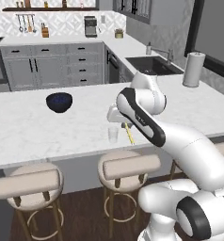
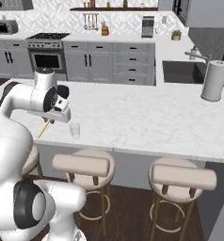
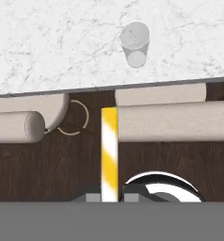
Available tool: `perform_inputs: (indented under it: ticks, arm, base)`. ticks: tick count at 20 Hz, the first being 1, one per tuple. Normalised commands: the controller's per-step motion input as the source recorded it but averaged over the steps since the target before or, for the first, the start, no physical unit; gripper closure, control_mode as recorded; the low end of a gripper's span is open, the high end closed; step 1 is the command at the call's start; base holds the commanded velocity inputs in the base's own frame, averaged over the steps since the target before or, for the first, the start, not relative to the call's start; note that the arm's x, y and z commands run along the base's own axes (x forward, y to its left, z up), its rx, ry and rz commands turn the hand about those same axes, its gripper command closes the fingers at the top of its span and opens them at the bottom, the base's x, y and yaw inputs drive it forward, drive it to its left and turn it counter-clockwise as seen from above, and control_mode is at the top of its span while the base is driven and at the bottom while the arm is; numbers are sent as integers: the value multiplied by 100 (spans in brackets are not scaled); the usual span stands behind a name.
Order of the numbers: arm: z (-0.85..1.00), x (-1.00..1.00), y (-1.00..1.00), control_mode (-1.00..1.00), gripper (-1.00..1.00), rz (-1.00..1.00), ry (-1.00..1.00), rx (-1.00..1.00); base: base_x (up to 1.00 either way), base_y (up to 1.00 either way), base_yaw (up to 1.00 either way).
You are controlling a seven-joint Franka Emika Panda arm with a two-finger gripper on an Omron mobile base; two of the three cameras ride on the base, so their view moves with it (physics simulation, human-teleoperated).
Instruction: Take a straw from the drawer in front and place it inside the glass cup on the dining counter.
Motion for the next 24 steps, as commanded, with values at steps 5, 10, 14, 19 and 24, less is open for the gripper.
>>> perform_inputs:
  ticks: [5, 10, 14, 19, 24]
  arm:
    - [0, 0, 0, 100, 100, 0, 0, 0]
    - [0, 0, 0, 100, 100, 0, 0, 0]
    - [16, 13, -11, -100, 100, 13, -5, 0]
    - [8, 0, -40, -100, 100, 54, -24, 7]
    - [0, 0, -18, -100, 100, 70, -29, 19]
  base:
    - [86, 2, -32]
    - [72, 12, -29]
    - [0, 0, 0]
    - [0, 0, 0]
    - [0, 0, 0]
